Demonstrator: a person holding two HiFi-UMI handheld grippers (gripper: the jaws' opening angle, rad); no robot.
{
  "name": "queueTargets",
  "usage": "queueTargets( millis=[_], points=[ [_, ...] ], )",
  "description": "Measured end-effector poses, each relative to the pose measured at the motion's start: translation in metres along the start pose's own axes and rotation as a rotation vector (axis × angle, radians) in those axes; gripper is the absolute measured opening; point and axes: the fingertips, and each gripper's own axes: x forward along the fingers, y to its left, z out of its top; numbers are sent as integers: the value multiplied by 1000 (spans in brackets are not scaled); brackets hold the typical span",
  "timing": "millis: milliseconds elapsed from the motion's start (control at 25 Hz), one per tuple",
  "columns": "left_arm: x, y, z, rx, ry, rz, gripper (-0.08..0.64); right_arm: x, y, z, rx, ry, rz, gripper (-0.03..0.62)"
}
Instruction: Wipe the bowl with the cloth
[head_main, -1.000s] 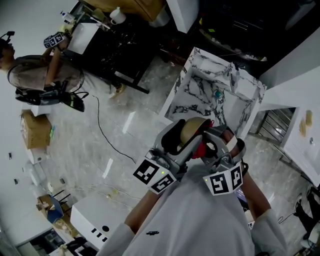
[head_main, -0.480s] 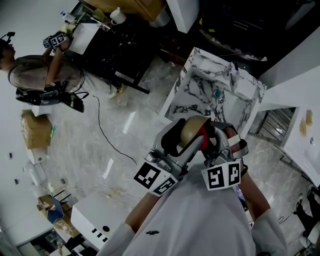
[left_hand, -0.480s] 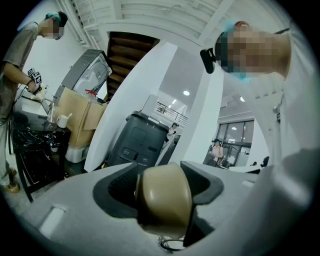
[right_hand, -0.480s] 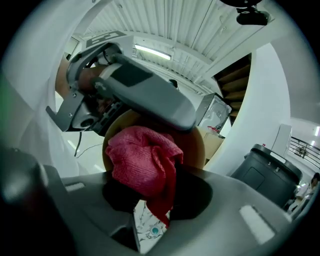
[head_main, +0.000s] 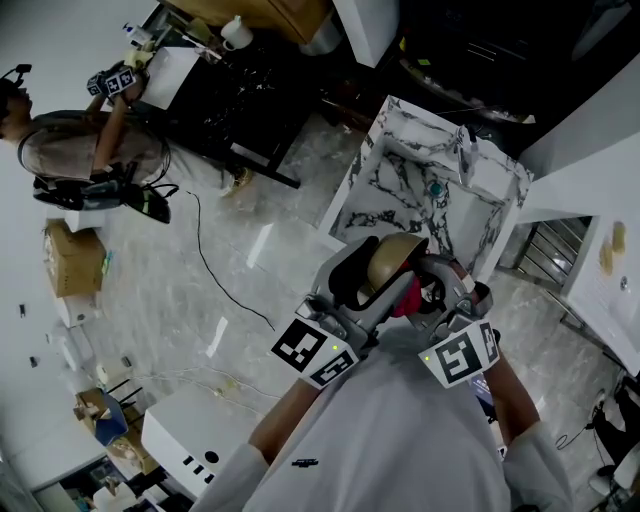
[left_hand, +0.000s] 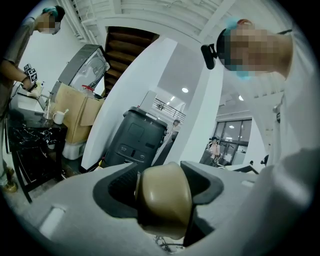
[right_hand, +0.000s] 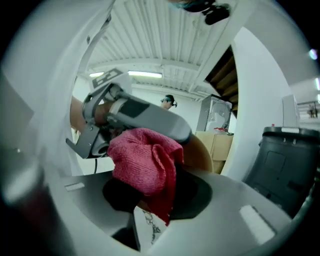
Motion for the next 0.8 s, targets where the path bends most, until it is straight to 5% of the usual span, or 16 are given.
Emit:
queueTargets(
  millis=[320,640,800],
  points=[
    [2,5,3,28,-7,5,273,-43,-40,-18,143,-7,-124,127],
    [4,9,-1,55,14,17,273,-65,-82,-8,127,-13,-257,127],
    [-1,13,-5,78,31,37,273,-62,-87,6,20,4,-240,127]
  ],
)
